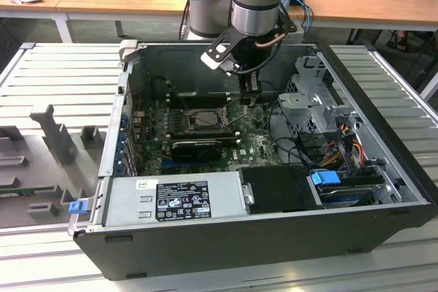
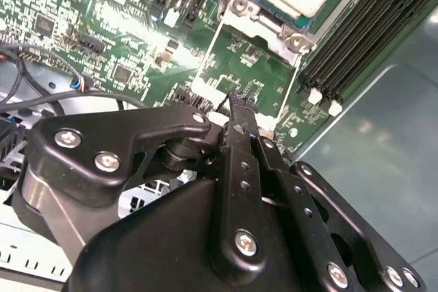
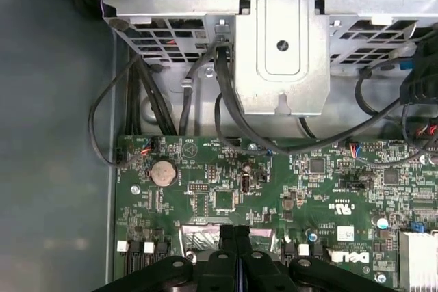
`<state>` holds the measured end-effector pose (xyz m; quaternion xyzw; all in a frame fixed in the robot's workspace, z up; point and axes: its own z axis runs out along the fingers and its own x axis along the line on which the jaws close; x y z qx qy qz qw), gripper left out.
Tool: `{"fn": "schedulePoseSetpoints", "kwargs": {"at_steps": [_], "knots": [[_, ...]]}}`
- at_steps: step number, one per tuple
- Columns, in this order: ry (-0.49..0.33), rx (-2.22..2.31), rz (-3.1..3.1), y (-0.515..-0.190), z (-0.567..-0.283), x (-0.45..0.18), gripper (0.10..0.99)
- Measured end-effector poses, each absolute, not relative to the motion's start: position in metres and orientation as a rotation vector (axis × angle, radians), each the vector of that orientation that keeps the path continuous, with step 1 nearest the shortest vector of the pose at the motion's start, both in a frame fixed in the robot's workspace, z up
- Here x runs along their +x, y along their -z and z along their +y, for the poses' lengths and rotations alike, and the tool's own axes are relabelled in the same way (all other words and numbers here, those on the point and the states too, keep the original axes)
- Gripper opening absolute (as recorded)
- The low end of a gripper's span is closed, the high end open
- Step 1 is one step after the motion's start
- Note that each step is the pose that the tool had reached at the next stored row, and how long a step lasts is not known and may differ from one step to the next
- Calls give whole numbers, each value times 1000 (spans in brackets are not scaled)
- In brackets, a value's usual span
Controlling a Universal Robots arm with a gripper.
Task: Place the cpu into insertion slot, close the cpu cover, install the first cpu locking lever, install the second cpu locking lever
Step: 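Close the cpu cover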
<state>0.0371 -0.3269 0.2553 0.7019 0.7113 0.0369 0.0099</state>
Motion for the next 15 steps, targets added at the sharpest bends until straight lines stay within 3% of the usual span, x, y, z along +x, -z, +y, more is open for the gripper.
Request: {"fn": "schedulePoseSetpoints", "kwargs": {"at_steps": [15], "knots": [[-114,2188,2225,-255,-325,59,106]]}}
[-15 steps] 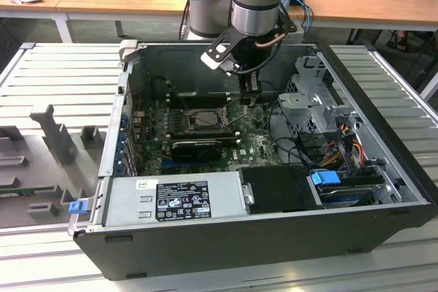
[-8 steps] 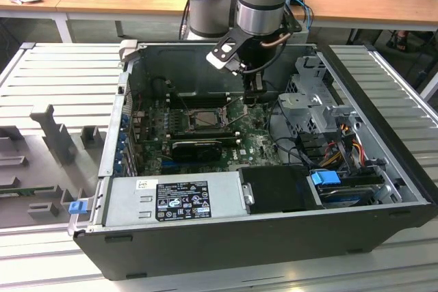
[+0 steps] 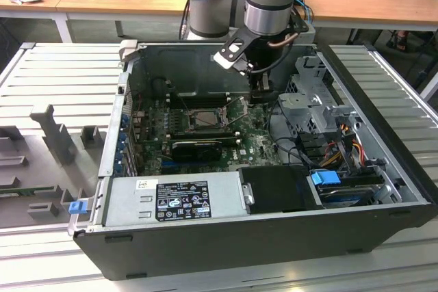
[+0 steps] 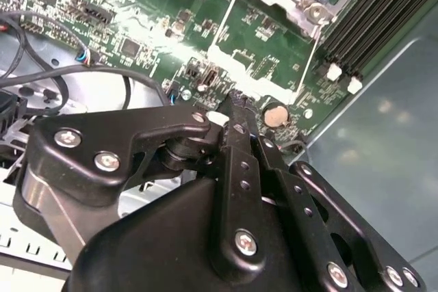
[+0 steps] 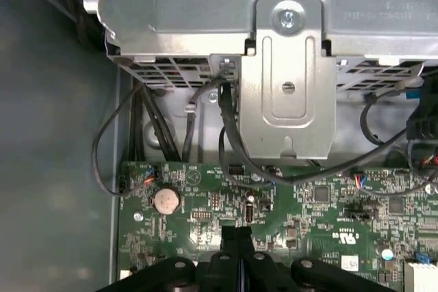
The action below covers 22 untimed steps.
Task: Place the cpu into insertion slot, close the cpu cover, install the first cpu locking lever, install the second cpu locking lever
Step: 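Close the cpu cover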
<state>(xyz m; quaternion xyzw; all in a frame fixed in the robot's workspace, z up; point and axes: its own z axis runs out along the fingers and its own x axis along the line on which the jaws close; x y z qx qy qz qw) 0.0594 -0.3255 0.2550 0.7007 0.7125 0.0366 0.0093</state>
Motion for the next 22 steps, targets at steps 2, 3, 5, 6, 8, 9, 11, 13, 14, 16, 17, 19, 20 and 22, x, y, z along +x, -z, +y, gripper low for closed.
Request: {"fn": "schedulePoseSetpoints", "kwargs": {"at_steps": [2,3,5,6,8,9,11,13,14,16,17,19,20,22], "knots": [[-114,2188,2225,-255,-325,63,106],[-114,2188,2225,-254,-325,64,106],[-114,2188,2225,-250,-325,64,106],[-114,2188,2225,-249,-325,65,106],[-114,2188,2225,-243,-325,65,106],[-114,2188,2225,-242,-325,65,106],[-114,2188,2225,-240,-326,65,106],[-113,2188,2226,-240,-325,65,106],[-111,2189,2227,-240,-325,65,106],[-97,2197,2234,-240,-325,65,106],[-86,2203,2239,-240,-325,65,106],[-68,2211,2247,-240,-325,65,106],[-64,2213,2249,-241,-325,65,106],[-55,2218,2254,-241,-325,64,106]]}}
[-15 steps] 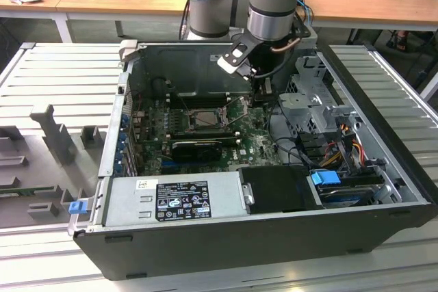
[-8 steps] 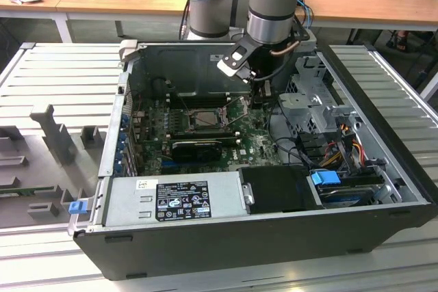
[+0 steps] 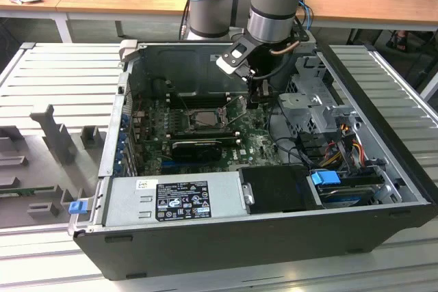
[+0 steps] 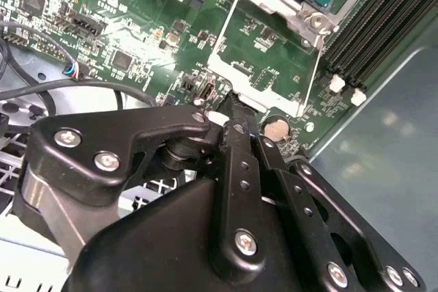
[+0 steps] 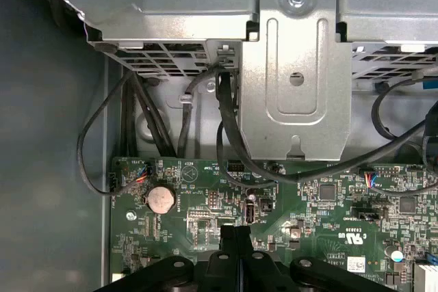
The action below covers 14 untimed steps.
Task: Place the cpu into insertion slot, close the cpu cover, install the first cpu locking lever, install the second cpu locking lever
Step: 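Close the cpu cover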
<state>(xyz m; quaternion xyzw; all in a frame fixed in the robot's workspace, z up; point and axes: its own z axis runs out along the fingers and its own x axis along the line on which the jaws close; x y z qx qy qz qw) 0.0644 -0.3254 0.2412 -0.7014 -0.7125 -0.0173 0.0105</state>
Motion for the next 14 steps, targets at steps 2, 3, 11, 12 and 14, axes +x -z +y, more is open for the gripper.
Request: {"fn": "schedulePoseSetpoints", "kwargs": {"at_steps": [2,3,11,12,14], "knots": [[47,-2187,-2221,-242,-325,64,106],[46,-2186,-2220,-242,-325,63,106],[45,-2184,-2220,-242,-325,53,106],[44,-2184,-2220,-243,-325,53,106],[45,-2185,-2220,-245,-325,52,106]]}}
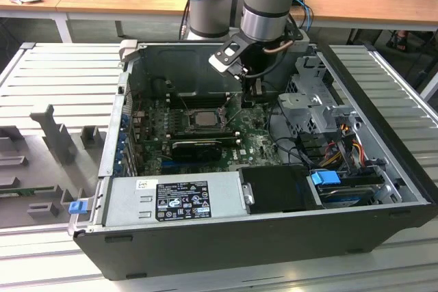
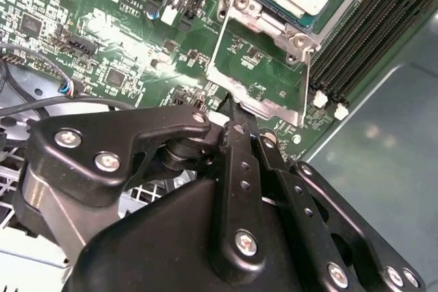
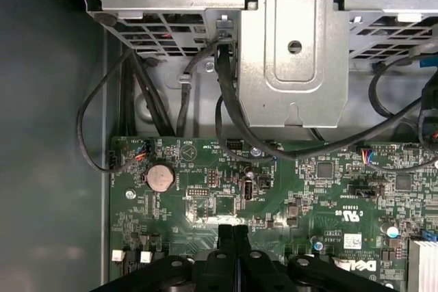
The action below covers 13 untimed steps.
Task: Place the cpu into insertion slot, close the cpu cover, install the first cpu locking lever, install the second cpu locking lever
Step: 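Close the cpu cover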
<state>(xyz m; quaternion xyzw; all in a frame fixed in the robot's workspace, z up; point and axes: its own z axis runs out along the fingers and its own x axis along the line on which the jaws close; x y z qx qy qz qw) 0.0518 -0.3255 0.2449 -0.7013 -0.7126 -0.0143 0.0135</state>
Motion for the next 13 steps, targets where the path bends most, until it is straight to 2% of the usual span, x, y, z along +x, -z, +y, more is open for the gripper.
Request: {"fn": "schedulePoseSetpoints", "kwargs": {"at_steps": [13], "knots": [[45,-2184,-2220,-248,-325,28,106]]}}
